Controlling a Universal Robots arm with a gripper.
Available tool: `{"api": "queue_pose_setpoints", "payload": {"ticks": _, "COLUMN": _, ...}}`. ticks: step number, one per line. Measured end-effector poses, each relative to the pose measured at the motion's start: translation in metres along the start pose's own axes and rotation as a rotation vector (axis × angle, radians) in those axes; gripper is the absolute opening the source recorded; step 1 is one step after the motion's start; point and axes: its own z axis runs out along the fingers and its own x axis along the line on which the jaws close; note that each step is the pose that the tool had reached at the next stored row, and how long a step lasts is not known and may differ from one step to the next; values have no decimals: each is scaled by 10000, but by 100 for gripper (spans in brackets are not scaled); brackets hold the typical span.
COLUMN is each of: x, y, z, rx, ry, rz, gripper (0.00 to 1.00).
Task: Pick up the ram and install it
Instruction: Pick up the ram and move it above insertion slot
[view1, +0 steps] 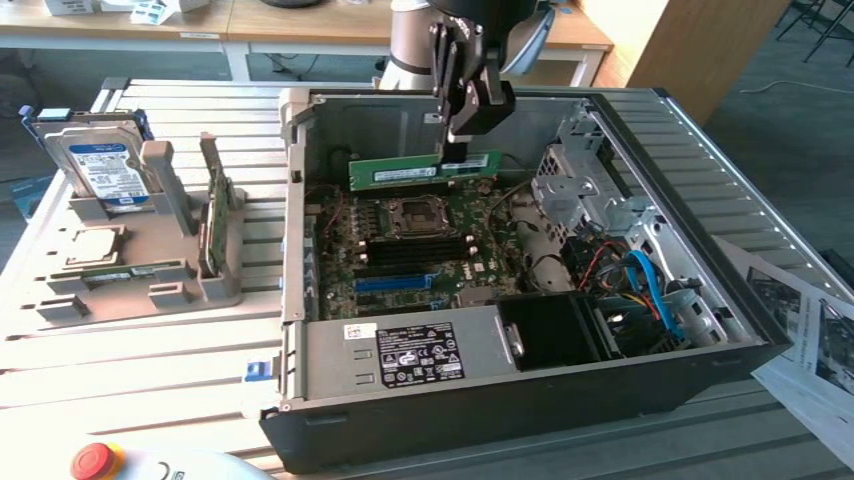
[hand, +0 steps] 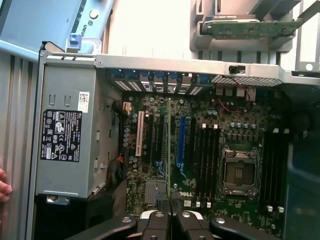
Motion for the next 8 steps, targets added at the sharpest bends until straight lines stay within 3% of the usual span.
{"api": "queue_pose_setpoints", "payload": {"ticks": 3, "x": 0, "y": 0, "z": 0, "rx": 60, "ry": -37, "rz": 2, "gripper": 12}}
{"api": "queue_pose_setpoints", "payload": {"ticks": 8, "x": 0, "y": 0, "z": 0, "rx": 66, "ry": -41, "rz": 3, "gripper": 12}}
